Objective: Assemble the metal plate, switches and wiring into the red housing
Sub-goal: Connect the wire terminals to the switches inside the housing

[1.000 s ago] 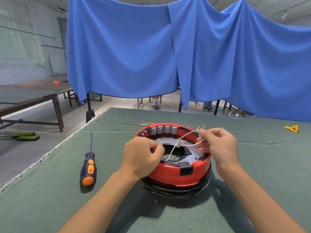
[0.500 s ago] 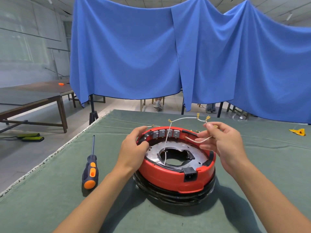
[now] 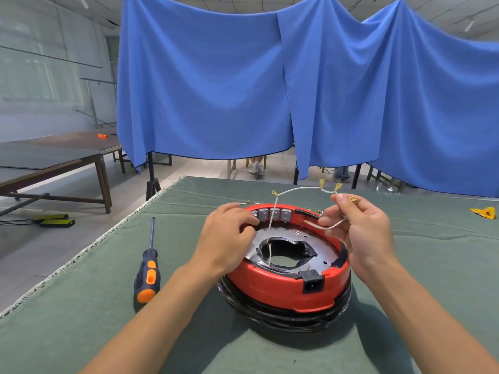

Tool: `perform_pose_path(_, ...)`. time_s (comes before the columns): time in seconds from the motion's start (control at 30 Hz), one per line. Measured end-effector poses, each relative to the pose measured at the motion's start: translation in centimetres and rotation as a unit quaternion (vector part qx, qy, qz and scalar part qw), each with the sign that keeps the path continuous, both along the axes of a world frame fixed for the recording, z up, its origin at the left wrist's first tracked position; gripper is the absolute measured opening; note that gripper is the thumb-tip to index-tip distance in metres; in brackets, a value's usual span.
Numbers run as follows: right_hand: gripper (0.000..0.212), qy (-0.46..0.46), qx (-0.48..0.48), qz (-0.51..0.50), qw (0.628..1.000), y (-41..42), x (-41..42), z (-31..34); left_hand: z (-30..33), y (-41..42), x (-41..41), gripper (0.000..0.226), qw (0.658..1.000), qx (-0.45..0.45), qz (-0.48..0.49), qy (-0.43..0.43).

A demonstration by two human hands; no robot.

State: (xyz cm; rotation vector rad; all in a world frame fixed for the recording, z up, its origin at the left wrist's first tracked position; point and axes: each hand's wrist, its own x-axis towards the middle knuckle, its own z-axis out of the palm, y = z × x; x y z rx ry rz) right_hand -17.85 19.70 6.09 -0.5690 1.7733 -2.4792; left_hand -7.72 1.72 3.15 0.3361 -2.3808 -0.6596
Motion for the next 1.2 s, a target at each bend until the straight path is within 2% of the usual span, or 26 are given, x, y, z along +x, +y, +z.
perform_pose_path(0.13,0.016,0.050,0.063,-0.004,0.997,-0.4,0.6,-0.7,1.3,1.2,-1.3,0.027,0.987,-0.044,-0.003,-0.153)
perform_pose_path(0.27,0.015,0.054,0.083,0.001,0.995,-0.2,0.6,-0.8,1.7,1.6,-2.5,0.033,0.981,-0.042,0.047,-0.183)
perform_pose_path(0.47,0.010,0.060,0.080,0.004,0.995,-0.3,0.2,-0.9,2.1,1.8,-2.9,0.030,0.990,0.116,0.035,-0.069)
perform_pose_path(0.53,0.011,0.065,0.081,0.006,0.995,-0.6,0.2,-1.0,2.3,1.6,-2.9,0.028,0.989,0.139,0.031,-0.047)
perform_pose_path(0.7,0.018,0.087,0.117,0.034,0.989,-0.8,0.4,-1.1,2.5,1.4,-2.8,0.034,0.993,0.083,0.077,-0.044)
perform_pose_path(0.93,0.018,0.099,0.196,0.053,0.974,-0.8,0.4,-1.2,2.4,1.6,-2.7,0.037,0.987,0.044,0.031,-0.151)
perform_pose_path(1.07,0.018,0.104,0.165,0.024,0.980,-0.8,0.2,-1.3,2.3,2.2,-2.9,0.026,0.975,0.153,-0.040,-0.156)
perform_pose_path(1.2,0.017,0.075,0.110,0.028,0.991,-0.8,-0.2,-1.2,2.3,2.3,-3.1,0.017,0.960,0.274,-0.044,-0.040)
